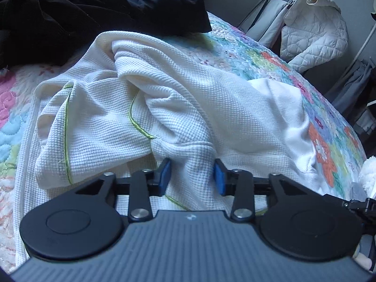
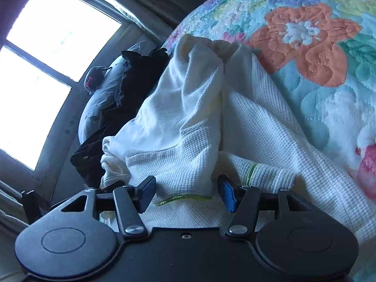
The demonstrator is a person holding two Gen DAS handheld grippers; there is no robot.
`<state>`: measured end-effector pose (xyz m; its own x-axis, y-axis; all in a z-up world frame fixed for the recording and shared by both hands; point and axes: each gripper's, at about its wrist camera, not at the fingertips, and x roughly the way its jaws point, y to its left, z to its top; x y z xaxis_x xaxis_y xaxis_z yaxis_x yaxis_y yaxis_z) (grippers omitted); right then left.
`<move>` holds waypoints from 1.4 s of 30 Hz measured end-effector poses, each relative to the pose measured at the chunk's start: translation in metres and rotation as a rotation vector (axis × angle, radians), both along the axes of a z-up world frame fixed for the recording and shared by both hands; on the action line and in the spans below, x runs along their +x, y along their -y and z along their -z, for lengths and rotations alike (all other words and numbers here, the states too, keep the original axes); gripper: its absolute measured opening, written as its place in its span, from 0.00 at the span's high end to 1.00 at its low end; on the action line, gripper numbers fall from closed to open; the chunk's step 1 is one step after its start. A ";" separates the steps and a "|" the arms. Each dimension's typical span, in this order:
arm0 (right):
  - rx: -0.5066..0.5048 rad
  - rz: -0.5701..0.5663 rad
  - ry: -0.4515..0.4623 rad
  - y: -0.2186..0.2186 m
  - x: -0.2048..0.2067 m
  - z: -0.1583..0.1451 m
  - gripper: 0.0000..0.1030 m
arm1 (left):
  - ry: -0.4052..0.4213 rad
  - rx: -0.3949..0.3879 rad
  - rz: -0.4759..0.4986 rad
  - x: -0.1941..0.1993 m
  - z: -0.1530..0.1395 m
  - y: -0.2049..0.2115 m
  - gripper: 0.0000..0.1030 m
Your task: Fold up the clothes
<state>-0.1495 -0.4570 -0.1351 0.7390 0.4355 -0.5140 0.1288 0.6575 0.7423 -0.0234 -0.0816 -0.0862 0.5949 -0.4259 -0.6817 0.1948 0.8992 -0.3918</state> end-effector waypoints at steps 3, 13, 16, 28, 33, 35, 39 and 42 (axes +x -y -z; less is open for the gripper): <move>-0.025 0.037 0.040 0.002 0.002 -0.001 0.47 | 0.028 0.016 0.012 0.002 -0.003 0.006 0.66; -0.048 -0.024 0.308 -0.002 -0.026 -0.089 0.94 | 0.289 -0.030 -0.084 -0.076 -0.101 -0.030 0.95; 0.004 -0.086 0.390 -0.010 -0.052 -0.118 0.94 | 0.291 -0.133 -0.141 -0.121 -0.126 -0.059 0.95; -0.229 -0.095 0.051 -0.033 -0.091 -0.039 0.95 | -0.085 -0.027 -0.174 -0.154 -0.019 -0.052 0.91; -0.297 -0.127 0.231 -0.037 -0.099 -0.087 0.95 | 0.100 -0.038 -0.169 -0.167 -0.061 -0.051 0.91; -0.339 -0.156 0.255 -0.038 -0.101 -0.090 0.95 | 0.087 -0.014 -0.166 -0.168 -0.057 -0.053 0.87; -0.442 -0.147 0.045 -0.037 -0.095 -0.050 0.95 | -0.125 0.114 -0.228 -0.153 -0.008 -0.059 0.82; -0.416 -0.127 -0.025 -0.029 -0.102 -0.031 0.92 | -0.154 0.049 -0.262 -0.158 -0.004 -0.079 0.83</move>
